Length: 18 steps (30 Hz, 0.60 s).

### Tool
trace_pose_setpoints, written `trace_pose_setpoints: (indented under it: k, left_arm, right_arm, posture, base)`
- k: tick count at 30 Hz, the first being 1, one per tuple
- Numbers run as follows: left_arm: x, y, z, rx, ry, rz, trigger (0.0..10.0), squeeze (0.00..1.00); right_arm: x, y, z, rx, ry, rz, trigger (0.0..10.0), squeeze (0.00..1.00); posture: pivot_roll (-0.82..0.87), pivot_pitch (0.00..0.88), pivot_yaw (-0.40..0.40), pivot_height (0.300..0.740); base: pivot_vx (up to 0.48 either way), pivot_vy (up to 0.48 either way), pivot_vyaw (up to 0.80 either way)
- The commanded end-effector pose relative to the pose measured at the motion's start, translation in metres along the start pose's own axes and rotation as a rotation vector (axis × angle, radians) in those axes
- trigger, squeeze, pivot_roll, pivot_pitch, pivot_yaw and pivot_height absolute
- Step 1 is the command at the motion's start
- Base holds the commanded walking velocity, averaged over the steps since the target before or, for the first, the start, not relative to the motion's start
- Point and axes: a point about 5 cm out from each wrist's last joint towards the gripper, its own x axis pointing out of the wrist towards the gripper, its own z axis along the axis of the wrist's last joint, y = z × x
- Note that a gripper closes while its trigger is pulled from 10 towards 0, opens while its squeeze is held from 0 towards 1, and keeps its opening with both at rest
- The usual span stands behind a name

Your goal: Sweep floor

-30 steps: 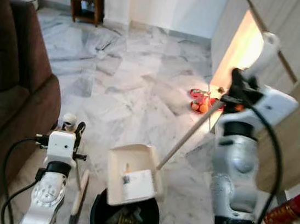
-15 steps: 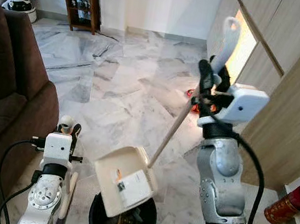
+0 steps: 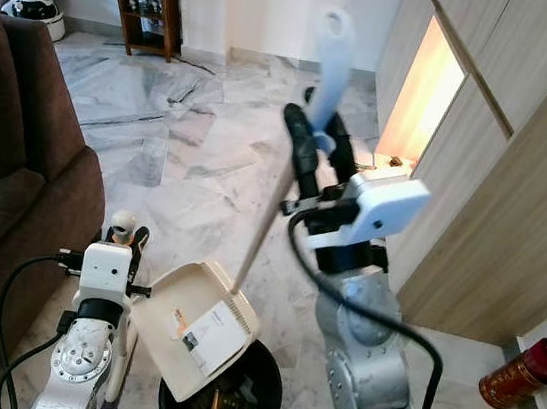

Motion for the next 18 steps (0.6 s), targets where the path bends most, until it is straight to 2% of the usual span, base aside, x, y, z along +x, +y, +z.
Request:
trace_pose_setpoints:
  k: [1, 7, 18]
  left_arm:
    - [0.007, 0.001, 0.011, 0.009, -0.061, -0.013, 10.0, 0.00]
    - [0.009, 0.000, 0.012, 0.008, -0.065, -0.020, 10.0, 0.00]
    - [0.010, 0.000, 0.013, 0.011, -0.067, -0.031, 10.0, 0.00]
  right_arm:
    - [0.001, 0.003, 0.018, -0.053, -0.099, 0.037, 10.0, 0.00]
    - [-0.003, 0.011, 0.019, -0.118, -0.109, 0.097, 10.0, 0.00]
    - [-0.009, 0.032, 0.019, -0.163, -0.117, 0.212, 10.0, 0.00]
  posture:
    - [0.07, 0.000, 0.020, 0.740]
    - [0.07, 0.000, 0.026, 0.740]
    - [0.07, 0.000, 0.037, 0.740]
  base:
    - [0.000, 0.000, 0.00]
    - [0.000, 0.000, 0.00]
    - [0.000, 0.000, 0.00]
